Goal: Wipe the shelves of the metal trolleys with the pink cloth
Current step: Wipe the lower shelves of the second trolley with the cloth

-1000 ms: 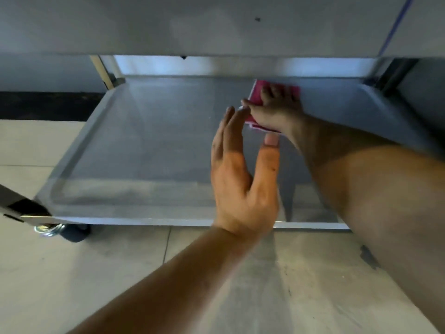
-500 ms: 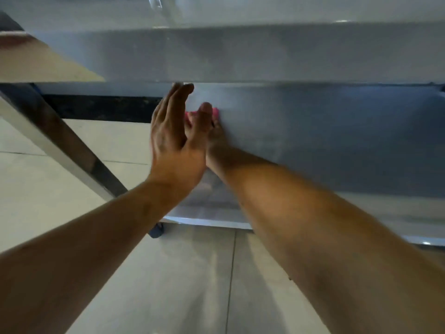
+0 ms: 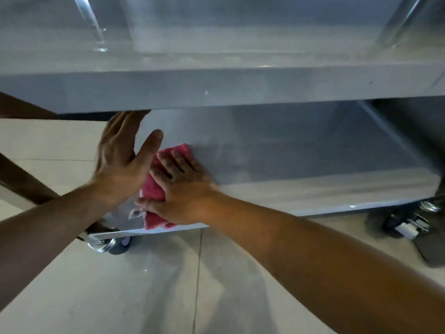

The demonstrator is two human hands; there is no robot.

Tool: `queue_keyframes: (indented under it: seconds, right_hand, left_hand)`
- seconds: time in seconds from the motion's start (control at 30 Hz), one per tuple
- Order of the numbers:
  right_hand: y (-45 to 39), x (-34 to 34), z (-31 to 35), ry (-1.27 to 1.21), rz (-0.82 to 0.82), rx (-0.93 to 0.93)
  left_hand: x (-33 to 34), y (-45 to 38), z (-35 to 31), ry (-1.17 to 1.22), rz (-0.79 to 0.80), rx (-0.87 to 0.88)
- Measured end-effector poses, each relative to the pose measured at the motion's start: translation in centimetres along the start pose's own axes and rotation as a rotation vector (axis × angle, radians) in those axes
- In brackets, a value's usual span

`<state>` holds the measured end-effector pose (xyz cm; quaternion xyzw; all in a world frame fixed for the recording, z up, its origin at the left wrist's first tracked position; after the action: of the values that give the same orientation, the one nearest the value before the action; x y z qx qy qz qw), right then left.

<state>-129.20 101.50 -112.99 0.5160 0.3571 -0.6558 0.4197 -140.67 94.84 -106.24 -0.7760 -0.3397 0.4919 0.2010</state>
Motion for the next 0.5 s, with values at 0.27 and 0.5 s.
queue_keyframes:
  seconds: [0.27,0.5]
  right_hand:
    - [6.8,-3.7,-11.4,0.118,0.09,0.287]
    - [9.9,-5.4,-21.0,0.143,0.002,0.631]
  left_hand:
    - [0.2,-0.1,1.2,-0.087,0.056,-0.008]
    - [-1.0,1.2,0.2,-0.066,0.082,0.065]
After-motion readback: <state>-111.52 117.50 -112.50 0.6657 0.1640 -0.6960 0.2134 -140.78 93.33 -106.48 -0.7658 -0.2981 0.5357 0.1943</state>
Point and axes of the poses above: each hand's wrist, its own y-axis away from the middle knuckle, its own x-axis out of the palm, z = x × y, the point moved 1 cm from there along -y, towards the middle knuckle, and after that the axes turned 3 degrees about -z, right-handed, at the moved point
